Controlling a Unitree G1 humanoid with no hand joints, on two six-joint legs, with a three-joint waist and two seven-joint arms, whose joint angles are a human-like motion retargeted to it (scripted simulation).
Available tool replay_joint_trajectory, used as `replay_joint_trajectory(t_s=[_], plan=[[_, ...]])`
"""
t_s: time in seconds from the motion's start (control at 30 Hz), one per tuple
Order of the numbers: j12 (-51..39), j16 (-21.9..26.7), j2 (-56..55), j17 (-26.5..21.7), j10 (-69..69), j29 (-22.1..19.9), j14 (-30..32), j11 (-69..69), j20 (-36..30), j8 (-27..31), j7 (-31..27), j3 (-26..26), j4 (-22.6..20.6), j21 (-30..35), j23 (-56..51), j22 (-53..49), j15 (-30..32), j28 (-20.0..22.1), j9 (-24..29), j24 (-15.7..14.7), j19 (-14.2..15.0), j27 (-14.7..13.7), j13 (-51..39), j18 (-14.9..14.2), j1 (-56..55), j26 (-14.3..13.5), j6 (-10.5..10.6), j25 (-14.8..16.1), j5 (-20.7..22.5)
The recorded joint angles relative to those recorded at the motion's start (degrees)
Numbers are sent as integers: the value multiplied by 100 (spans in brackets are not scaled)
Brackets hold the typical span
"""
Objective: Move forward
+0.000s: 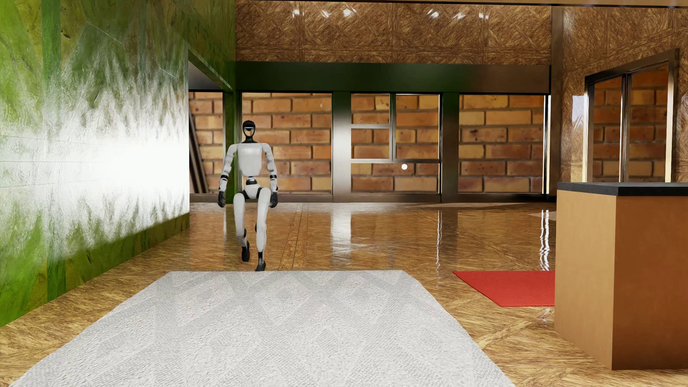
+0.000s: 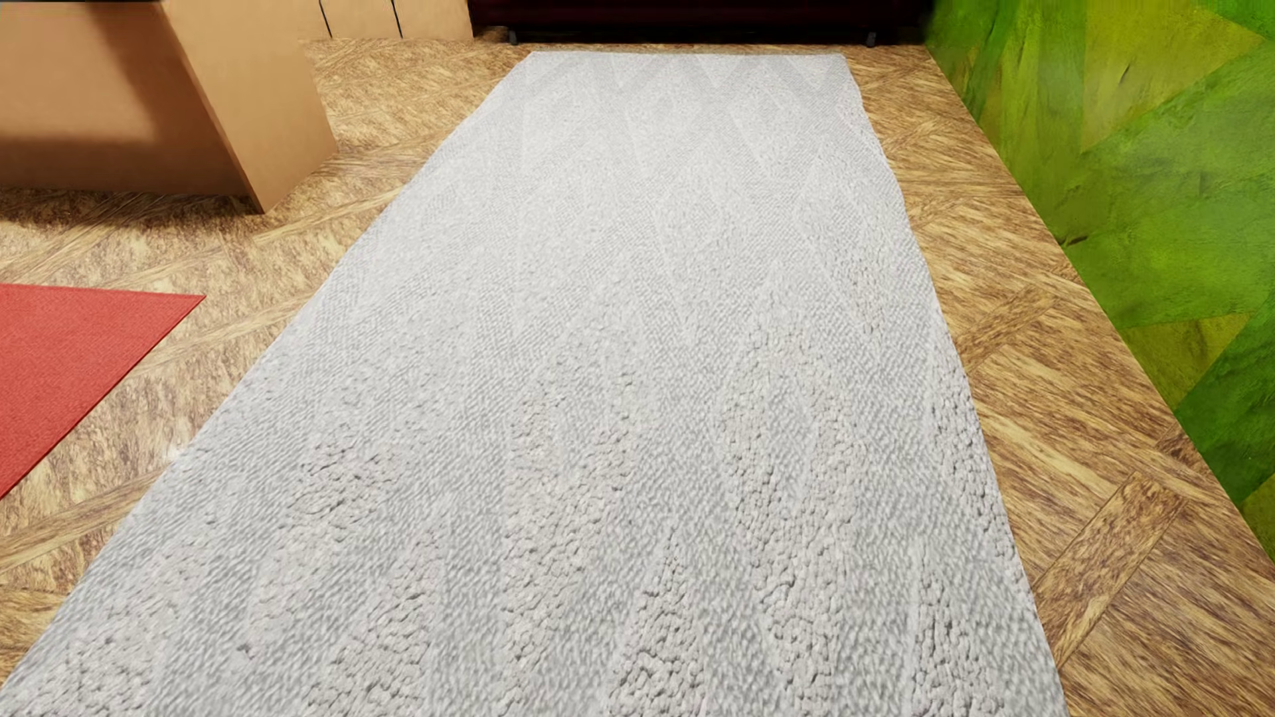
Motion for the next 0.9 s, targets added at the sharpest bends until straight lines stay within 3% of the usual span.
replay_joint_trajectory(t_s=[0.03,0.1,0.17,0.27,0.33,0.37,0.4,0.43,0.47,0.5,0.53,0.57,0.67,0.73,0.83,0.87,0.9], plan=[[-8,23,-589,36,81,0,-250,981,126,0,0,-52,-121,120,250,-119,-61,0,35,0,0,0,60,0,273,0,1,0,-95],[-172,59,-1600,94,2,0,-893,2366,209,0,0,-476,-177,452,765,-139,-2021,0,127,0,0,0,95,0,1100,0,119,0,-98],[-485,217,-2347,183,-424,0,-1584,2339,289,0,0,-1058,-61,545,918,-272,-2482,0,208,0,0,0,256,0,2143,0,212,0,-43],[-1044,423,-3107,210,-784,0,-2414,184,560,0,0,-1829,268,515,561,-586,-2228,0,276,0,0,0,668,0,3207,0,350,0,-5],[-1424,495,-3246,234,-860,0,-2900,-1784,792,0,0,-2145,336,550,463,-778,-1571,0,171,0,0,0,822,0,3605,0,343,0,0],[-1575,493,-3189,248,-847,0,-3023,-4443,874,0,0,-2236,424,600,611,-899,76,0,107,0,0,0,892,0,3772,0,359,0,39],[-1712,487,-3314,289,-831,0,-2951,-2885,947,0,0,-2326,505,524,662,-999,-612,0,105,0,0,0,955,0,3930,0,361,0,68],[-1755,456,-3505,303,-749,0,-2586,-2281,1096,0,0,-2398,625,577,763,-1113,-1526,0,132,0,0,0,994,0,4082,0,403,0,152],[-1743,392,-3566,328,-363,0,-1932,-1951,1129,0,0,-2515,715,752,898,-1095,-1226,0,89,0,0,0,1039,0,4059,0,417,0,241],[-1591,276,-3584,363,274,0,-970,-1511,1216,0,0,-2500,767,743,1032,-1086,-1219,0,25,0,0,0,1110,0,3919,0,465,0,327],[-1406,200,-3362,392,1054,0,-84,-1299,1182,0,0,-2394,870,643,1080,-1061,-1592,0,15,0,0,0,1165,0,3609,0,520,0,569],[-1359,157,-3095,389,2172,0,236,-1270,1087,0,0,-2288,852,687,1025,-1035,-1918,0,28,0,0,0,1130,0,3011,0,519,0,703],[-1046,109,-1823,328,4073,0,-74,-1700,758,0,0,-1575,762,781,757,-756,-2343,0,123,0,0,0,799,0,1414,0,358,0,905],[-826,157,-917,236,3486,0,85,-2116,646,0,0,-928,686,759,402,-477,-2485,0,222,0,0,0,514,0,659,0,156,0,820],[-442,191,65,-75,912,0,1050,-2419,599,0,0,-257,726,573,-315,-177,-2949,0,345,0,0,0,31,0,56,0,101,0,710],[-394,175,177,-166,-34,0,758,-2382,451,0,0,-78,722,463,-439,-12,-3176,0,317,0,0,0,-161,0,-16,0,108,0,697],[-275,143,419,-210,-672,0,-857,-2407,385,0,0,15,701,269,-546,129,-3386,0,286,0,0,0,-282,0,36,0,133,0,710]])
